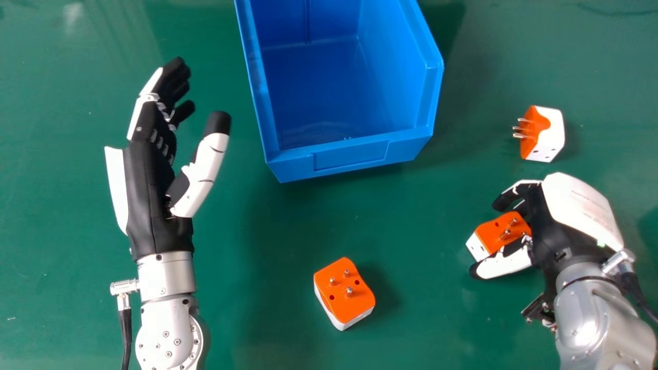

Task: Pick all objects and put in blue box

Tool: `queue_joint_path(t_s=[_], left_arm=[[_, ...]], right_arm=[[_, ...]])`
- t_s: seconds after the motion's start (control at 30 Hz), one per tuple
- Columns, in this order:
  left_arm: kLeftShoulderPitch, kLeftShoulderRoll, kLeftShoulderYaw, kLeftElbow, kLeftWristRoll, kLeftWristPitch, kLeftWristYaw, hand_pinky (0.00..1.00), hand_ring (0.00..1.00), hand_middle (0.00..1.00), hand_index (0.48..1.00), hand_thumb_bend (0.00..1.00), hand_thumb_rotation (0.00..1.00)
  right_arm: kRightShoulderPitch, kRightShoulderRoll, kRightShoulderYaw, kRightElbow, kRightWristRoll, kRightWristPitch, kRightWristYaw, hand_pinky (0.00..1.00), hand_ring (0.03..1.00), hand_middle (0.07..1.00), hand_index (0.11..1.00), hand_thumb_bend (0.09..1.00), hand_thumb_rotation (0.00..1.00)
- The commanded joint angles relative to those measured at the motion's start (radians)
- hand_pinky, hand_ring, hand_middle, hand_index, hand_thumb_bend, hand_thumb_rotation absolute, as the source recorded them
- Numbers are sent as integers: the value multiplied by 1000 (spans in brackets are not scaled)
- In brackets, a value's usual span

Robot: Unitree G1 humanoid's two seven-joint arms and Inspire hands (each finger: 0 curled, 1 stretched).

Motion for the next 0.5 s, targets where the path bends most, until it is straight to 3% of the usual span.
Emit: queue_joint_path(t_s=[0.0,0.47], left_arm=[[2,0,1,-15,4,-13,0,827,862,850,813,679,502],[5,-2,3,-11,-2,-14,-3,831,863,849,813,682,503]], right_arm=[[44,-3,32,16,29,-16,16,214,410,536,575,538,7],[62,-2,26,-12,77,-53,-32,255,390,516,507,518,0]])
